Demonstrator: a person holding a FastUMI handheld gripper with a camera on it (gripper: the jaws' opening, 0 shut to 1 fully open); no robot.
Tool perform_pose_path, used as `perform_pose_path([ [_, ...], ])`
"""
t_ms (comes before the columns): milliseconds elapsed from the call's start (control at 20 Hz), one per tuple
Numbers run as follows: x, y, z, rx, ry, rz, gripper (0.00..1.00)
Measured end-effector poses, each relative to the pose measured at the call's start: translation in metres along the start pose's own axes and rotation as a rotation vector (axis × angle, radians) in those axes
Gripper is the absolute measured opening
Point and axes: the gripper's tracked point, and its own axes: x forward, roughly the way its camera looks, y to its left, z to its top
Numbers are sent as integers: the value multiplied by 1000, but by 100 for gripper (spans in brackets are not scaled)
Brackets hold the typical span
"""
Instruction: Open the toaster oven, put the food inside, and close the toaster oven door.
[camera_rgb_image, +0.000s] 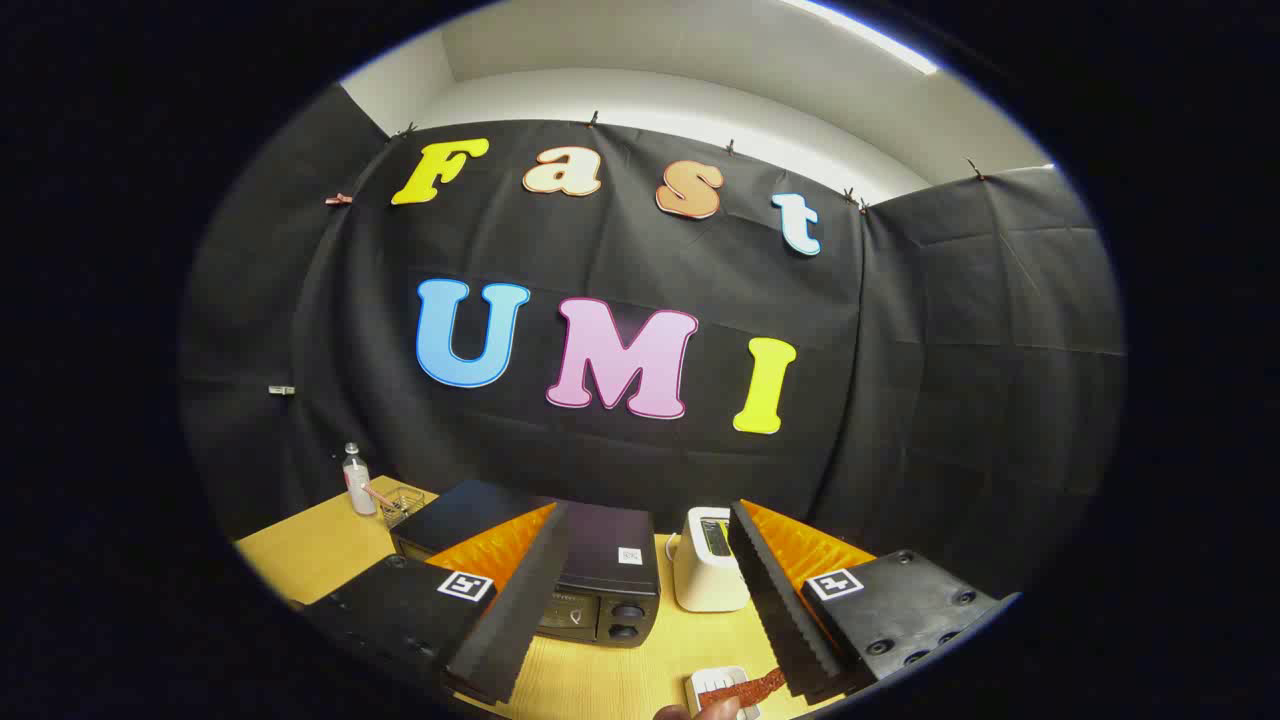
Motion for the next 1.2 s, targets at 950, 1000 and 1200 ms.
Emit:
perform_pose_path([
  [950,1,19,-1,25,13,34,97],
  [1000,2,30,-3,38,18,46,97],
  [1200,11,71,-9,66,37,88,97],
])
